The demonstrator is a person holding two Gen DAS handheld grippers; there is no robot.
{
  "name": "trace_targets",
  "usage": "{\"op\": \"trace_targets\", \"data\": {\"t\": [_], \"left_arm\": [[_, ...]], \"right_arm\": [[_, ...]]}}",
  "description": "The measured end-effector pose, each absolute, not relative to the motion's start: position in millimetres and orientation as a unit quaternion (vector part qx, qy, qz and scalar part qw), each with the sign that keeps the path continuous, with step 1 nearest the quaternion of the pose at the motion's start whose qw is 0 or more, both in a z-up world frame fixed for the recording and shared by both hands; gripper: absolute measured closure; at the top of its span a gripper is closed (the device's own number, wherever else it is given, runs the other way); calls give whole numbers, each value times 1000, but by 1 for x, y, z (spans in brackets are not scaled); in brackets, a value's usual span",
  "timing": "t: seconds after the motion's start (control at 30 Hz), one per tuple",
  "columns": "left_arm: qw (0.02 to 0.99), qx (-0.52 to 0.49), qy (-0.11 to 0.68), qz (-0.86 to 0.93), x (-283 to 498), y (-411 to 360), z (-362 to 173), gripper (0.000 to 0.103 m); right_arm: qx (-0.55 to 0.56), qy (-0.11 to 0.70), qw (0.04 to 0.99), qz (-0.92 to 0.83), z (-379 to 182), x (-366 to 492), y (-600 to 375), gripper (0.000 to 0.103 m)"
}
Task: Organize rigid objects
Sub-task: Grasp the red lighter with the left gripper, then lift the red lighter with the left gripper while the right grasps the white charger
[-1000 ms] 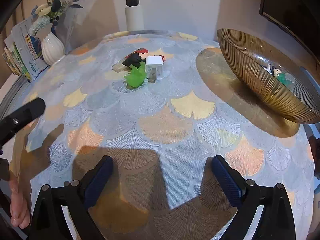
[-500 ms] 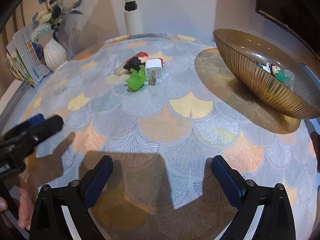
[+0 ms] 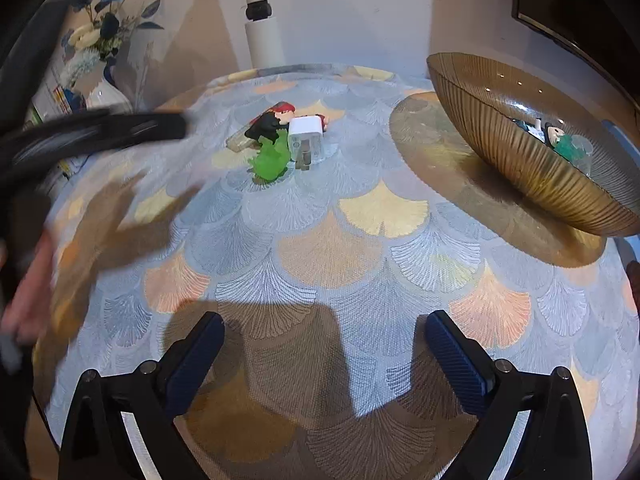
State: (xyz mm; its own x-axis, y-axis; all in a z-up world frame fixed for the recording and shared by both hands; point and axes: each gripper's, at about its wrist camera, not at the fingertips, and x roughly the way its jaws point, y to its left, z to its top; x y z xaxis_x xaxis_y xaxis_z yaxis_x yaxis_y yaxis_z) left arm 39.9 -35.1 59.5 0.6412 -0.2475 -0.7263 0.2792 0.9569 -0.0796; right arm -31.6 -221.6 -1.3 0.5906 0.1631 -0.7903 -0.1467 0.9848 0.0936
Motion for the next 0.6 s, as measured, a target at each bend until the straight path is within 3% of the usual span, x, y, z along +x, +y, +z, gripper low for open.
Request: {"op": "trace_targets", "data": {"t": [0.03, 0.07, 0.2, 0.33, 0.37, 0.43, 0.6], "left_arm": [[902, 37, 404, -148, 56, -41, 57, 50], [900, 56, 406, -147, 72, -47, 53, 56], [869, 76, 452, -185, 116, -58, 24, 58], [867, 107, 443, -203, 131, -73, 9, 58], [869, 109, 439, -203, 134, -75, 9, 60], [873, 104, 432, -202, 141, -78, 9, 84], [879, 95, 419, -208, 134, -82, 12, 84]], "right_arm": [[6, 445, 891, 86, -2, -31, -221, 1], [3, 446, 891, 86, -2, -31, -220, 1], [7, 446, 890, 92, -3, -30, -222, 0], [6, 447, 889, 96, -3, -28, -221, 0], [5, 447, 889, 96, -3, -28, -221, 0], [5, 448, 889, 97, -3, -27, -220, 0], [7, 447, 889, 98, -3, -26, -220, 0]]}}
